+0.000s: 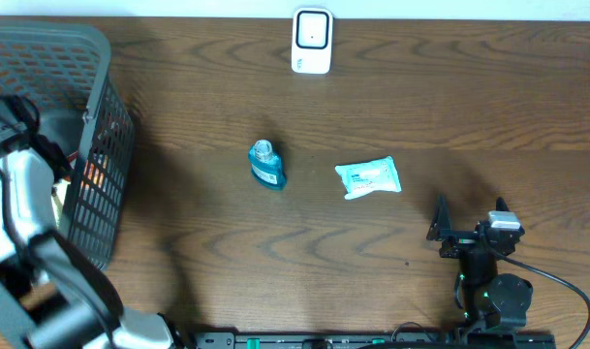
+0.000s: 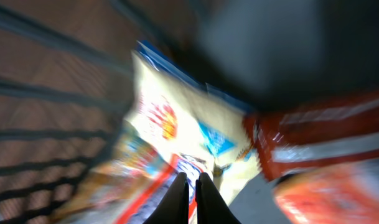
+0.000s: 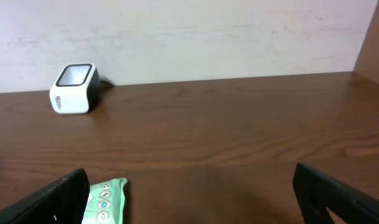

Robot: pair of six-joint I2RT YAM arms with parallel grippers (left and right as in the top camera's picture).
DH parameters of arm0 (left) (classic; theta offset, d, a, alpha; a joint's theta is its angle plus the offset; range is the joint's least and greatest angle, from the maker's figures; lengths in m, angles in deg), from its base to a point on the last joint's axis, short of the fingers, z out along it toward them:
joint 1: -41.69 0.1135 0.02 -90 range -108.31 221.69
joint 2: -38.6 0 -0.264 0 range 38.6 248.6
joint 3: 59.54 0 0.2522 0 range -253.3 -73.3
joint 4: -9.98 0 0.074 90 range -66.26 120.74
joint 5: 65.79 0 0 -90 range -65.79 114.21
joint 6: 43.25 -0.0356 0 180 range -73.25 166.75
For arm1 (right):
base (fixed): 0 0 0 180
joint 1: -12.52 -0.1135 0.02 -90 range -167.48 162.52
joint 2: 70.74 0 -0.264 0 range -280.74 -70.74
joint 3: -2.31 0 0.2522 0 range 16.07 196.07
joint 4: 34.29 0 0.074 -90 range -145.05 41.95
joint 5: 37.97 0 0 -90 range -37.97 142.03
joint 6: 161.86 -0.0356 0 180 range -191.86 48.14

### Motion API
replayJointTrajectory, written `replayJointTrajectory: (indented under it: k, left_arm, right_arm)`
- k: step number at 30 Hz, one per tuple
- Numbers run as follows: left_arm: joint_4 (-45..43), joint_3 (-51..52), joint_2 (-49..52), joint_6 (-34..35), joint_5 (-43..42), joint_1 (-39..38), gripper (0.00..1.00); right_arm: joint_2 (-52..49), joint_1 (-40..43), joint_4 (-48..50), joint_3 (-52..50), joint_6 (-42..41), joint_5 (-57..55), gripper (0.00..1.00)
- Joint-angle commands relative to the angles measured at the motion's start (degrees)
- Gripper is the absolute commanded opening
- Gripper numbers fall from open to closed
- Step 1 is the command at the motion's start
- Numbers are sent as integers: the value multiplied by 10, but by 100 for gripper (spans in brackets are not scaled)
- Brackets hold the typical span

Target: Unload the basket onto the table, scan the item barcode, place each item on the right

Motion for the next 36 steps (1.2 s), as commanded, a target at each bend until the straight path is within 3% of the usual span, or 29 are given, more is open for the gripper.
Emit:
replayJointTrajectory:
  k: [1,3,5,7,8,13,22,34,35,36]
  left_arm:
    - [-8,-12,-82,23,-9,0,7]
    - [-7,-11,-106,22,-9,3,10]
    - [8,-11,-109,22,-9,11,64]
    - [52,-11,-101,22,-9,22,93]
    - [71,-9,-92,22,-9,29,98]
    - [114,22,-35,-10,-9,72,98]
    - [113,32,50,-60,-48,88,98]
    - [118,33,201,-10,-69,88,98]
    - [118,33,212,-5,-70,88,93]
    - [118,33,216,-5,-73,87,68]
  right_arm:
    - [1,-3,-2,-2,7,-7,99]
    - [1,-3,-1,-2,7,-7,99]
    - [1,-3,-1,-2,7,-7,99]
    - [1,-3,-2,-2,7,-7,99]
    - [1,-3,-1,-2,7,-7,99]
    - [1,-3,-2,-2,7,-7,99]
    - [1,-3,-1,-2,7,-7,99]
    - [1,-3,-1,-2,7,-7,99]
    - [1,-3,-1,-2,7,-7,99]
    - [1,-3,-1,-2,7,-7,99]
